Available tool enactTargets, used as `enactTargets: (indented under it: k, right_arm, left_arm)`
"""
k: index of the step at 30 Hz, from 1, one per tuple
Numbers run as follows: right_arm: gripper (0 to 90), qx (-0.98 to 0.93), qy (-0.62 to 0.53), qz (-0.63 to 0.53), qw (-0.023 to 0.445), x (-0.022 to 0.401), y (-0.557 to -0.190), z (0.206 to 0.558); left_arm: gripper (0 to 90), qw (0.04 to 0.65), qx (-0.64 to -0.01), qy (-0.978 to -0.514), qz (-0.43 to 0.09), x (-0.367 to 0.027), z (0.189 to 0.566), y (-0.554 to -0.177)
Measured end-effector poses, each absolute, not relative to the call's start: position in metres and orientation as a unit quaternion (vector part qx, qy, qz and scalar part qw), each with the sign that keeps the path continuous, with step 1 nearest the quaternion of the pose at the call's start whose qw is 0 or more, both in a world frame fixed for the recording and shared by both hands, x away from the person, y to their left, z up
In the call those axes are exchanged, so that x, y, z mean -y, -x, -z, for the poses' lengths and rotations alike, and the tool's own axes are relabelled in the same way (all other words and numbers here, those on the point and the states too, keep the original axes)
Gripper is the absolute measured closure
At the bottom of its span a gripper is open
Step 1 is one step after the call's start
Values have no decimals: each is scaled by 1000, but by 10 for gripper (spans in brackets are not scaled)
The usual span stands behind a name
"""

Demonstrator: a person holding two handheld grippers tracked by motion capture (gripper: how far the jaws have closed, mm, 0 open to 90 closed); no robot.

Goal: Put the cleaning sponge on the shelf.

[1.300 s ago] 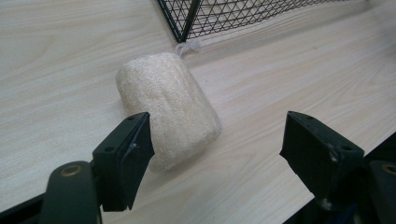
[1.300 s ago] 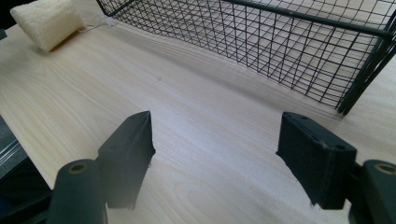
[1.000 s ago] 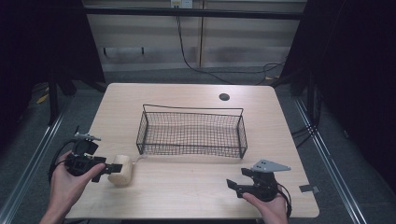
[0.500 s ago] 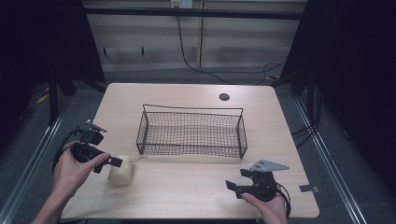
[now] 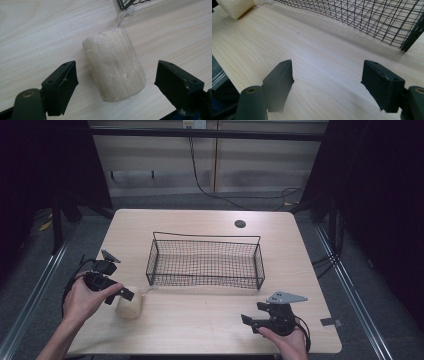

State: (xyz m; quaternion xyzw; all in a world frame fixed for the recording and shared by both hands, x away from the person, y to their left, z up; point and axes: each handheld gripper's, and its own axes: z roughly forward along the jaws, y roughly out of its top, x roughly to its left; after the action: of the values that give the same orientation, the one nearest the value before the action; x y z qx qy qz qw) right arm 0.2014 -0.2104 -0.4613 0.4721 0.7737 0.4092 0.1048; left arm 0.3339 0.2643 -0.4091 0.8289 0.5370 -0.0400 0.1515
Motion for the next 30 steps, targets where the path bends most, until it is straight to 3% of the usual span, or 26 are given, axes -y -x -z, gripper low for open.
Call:
enactTargets:
  k: [26, 30]
  right_arm:
    - [250, -780, -473, -399, 95, 208, -203, 463]
    - [250, -781, -469, -400, 95, 208, -203, 464]
  left_arm:
    - [198, 85, -566, -819, 52, -240, 440, -353]
    - [246, 65, -561, -824, 56, -234, 446, -355]
